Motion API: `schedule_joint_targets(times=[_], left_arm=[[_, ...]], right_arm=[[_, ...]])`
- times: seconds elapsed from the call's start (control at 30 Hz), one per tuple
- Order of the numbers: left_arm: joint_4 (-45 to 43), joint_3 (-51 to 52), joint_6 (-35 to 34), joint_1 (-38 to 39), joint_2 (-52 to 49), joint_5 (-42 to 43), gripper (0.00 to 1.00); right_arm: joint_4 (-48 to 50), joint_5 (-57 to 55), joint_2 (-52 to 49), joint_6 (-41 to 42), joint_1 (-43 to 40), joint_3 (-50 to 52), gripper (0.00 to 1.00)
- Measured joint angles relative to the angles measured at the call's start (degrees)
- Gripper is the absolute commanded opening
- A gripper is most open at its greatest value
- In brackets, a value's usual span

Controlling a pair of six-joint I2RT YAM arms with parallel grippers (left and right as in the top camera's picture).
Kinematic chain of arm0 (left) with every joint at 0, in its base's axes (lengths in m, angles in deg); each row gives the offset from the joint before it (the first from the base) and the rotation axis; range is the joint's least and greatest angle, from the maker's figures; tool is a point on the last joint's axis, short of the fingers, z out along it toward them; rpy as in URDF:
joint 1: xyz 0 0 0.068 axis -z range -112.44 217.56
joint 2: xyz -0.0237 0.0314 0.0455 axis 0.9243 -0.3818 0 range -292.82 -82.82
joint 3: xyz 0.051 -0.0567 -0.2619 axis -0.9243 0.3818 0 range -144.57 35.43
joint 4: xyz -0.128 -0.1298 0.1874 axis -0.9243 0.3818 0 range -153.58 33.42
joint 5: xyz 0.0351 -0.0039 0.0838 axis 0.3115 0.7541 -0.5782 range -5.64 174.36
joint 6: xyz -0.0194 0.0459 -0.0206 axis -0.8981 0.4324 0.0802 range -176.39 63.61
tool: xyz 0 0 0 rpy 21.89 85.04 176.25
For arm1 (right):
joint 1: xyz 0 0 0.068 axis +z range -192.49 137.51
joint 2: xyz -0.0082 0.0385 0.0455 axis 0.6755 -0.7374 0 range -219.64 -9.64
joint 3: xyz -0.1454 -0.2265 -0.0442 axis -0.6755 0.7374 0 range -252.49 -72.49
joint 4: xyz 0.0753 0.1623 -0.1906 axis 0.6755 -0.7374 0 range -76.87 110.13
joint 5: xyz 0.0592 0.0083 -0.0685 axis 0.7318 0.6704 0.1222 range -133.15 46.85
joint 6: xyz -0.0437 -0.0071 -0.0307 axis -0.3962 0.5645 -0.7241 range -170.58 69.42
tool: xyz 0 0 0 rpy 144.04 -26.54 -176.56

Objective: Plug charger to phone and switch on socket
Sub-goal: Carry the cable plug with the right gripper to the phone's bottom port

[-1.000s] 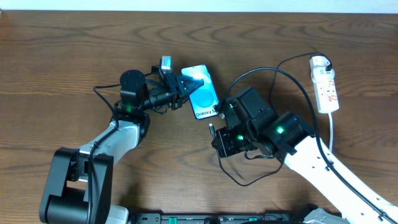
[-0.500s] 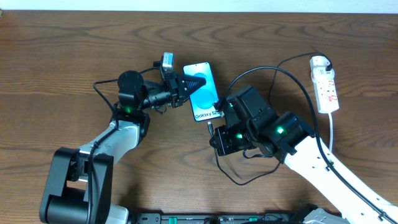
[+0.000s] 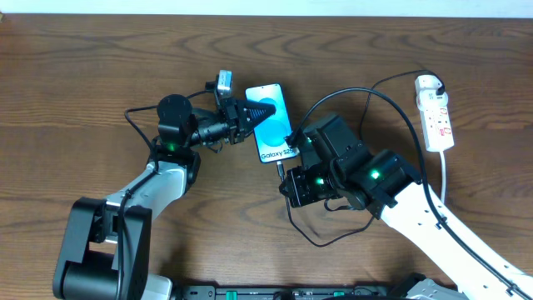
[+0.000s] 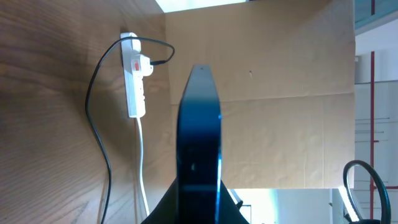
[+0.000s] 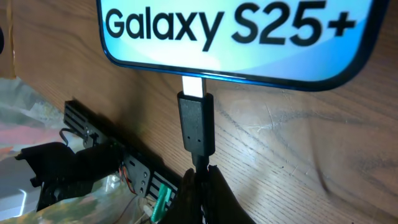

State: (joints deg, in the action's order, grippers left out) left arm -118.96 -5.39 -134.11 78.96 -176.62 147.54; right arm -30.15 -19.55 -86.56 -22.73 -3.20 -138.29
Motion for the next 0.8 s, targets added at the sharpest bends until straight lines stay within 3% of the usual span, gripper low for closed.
schedule_joint_targets(times=[0.8], left_arm=[[0.0,0.0,0.5,0.0,0.0,1.0,0.08]], right_arm=[[-0.5,-0.3,0.0,0.9,0.0,0.0,0.01]])
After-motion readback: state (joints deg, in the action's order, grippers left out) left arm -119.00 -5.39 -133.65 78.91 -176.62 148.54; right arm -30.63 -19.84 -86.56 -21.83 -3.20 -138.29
